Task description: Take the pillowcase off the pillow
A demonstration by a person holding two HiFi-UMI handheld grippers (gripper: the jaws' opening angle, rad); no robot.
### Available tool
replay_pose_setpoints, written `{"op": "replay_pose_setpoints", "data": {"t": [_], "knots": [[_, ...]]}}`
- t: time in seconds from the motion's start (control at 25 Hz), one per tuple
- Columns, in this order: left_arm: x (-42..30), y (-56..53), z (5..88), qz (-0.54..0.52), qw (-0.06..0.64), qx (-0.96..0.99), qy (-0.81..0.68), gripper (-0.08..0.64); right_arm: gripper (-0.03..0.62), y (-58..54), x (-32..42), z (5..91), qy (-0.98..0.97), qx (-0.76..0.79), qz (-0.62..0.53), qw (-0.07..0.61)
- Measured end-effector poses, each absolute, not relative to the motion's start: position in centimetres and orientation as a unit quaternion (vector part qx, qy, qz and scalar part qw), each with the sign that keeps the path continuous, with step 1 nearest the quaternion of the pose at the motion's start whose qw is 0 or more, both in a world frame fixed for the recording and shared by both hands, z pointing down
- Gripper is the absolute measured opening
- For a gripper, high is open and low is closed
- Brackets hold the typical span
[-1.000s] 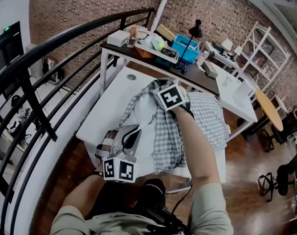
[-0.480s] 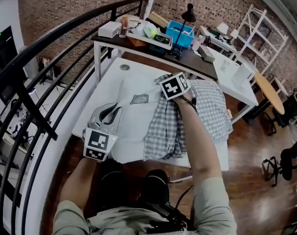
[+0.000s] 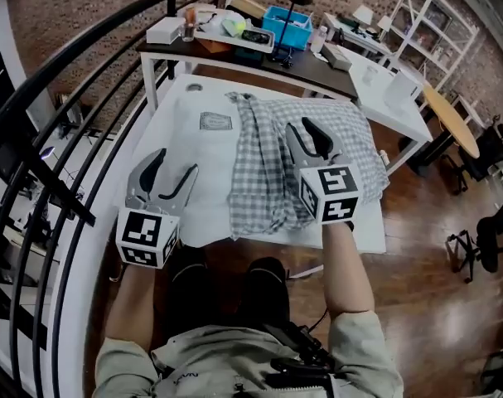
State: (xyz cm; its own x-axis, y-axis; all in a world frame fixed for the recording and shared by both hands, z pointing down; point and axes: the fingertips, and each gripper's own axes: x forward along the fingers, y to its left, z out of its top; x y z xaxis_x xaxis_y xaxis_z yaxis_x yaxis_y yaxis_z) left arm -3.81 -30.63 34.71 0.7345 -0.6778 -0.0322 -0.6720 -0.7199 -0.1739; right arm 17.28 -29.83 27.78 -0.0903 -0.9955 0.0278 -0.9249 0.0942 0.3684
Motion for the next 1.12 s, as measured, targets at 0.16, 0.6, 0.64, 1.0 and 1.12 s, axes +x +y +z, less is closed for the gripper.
{"op": "replay_pose_setpoints", "data": {"t": [0.16, 0.6, 0.64, 1.0, 1.12], "knots": [[-1.3, -24.6, 36.6, -0.082, 0.115, -0.944, 0.299, 0.311, 0.126, -22.3, 16.2, 31.7, -0.744, 0.656, -0.086, 0.092], [1.2, -23.3, 44.3, -0.178, 0.13, -0.932, 0.289, 0.053, 0.153, -20.3, 9.3, 43.0, -0.731, 0.636, -0.084, 0.234], [1.1, -23.3, 43.8, -0.171, 0.131, -0.932, 0.292, 0.027, 0.079, -20.6, 9.6, 43.0, -0.716, 0.647, -0.093, 0.245], [-3.0, -26.5, 36.9, -0.085, 0.137, -0.922, 0.353, 0.018, 0.021, -19.0, 16.8, 37.7, -0.628, 0.72, -0.148, 0.255], [-4.5, -28.1, 36.3, -0.075, 0.13, -0.919, 0.365, 0.018, 0.021, -18.3, 20.4, 37.4, -0.596, 0.744, -0.145, 0.267]]}}
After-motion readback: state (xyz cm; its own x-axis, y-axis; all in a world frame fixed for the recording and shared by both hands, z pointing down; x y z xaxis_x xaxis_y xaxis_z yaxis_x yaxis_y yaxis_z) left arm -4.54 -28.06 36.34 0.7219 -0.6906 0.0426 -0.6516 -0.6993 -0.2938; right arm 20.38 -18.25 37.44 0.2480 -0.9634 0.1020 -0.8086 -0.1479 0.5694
